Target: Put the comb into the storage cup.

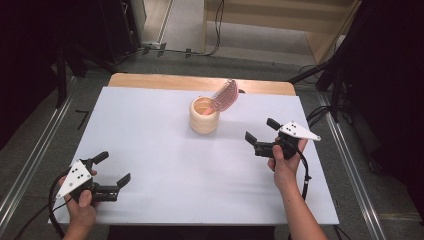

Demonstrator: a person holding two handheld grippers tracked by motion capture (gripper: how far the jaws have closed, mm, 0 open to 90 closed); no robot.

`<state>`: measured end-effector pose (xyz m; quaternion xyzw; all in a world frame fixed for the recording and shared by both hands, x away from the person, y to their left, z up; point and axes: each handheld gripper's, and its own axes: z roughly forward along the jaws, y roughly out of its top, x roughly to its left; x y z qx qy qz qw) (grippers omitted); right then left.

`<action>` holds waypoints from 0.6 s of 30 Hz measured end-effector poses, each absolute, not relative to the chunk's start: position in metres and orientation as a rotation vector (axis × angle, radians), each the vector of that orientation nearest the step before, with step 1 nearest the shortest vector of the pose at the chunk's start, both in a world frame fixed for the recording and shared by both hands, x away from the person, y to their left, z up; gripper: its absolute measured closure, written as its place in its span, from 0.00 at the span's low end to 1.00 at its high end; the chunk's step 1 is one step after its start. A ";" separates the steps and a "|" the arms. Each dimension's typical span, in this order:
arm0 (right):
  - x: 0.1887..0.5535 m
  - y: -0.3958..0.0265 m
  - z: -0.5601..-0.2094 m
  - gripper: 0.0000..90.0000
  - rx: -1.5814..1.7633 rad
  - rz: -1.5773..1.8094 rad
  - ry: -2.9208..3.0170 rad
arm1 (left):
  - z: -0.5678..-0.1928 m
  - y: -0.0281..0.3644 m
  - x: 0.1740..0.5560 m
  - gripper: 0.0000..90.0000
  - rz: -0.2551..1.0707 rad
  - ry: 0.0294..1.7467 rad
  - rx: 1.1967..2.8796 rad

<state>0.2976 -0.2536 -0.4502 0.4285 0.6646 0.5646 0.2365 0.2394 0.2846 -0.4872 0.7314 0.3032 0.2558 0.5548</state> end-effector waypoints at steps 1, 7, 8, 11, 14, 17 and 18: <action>0.296 -0.255 -0.451 0.00 1.174 1.545 1.822 | -0.487 0.285 0.239 0.00 0.604 0.717 1.726; 0.287 -0.265 -0.456 0.00 1.172 1.542 1.818 | -0.487 0.284 0.239 0.00 0.605 0.718 1.727; 0.286 -0.266 -0.457 0.00 1.167 1.537 1.815 | -0.487 0.284 0.239 0.00 0.605 0.718 1.727; 0.281 -0.270 -0.461 0.00 1.170 1.525 1.821 | -0.487 0.284 0.239 0.00 0.606 0.718 1.727; 0.277 -0.275 -0.463 0.00 1.169 1.531 1.816 | -0.487 0.284 0.239 0.00 0.607 0.717 1.730; 0.273 -0.279 -0.464 0.00 1.173 1.531 1.807 | -0.487 0.284 0.239 0.00 0.607 0.719 1.729; 0.272 -0.280 -0.464 0.00 1.175 1.535 1.806 | -0.487 0.284 0.239 0.00 0.608 0.718 1.730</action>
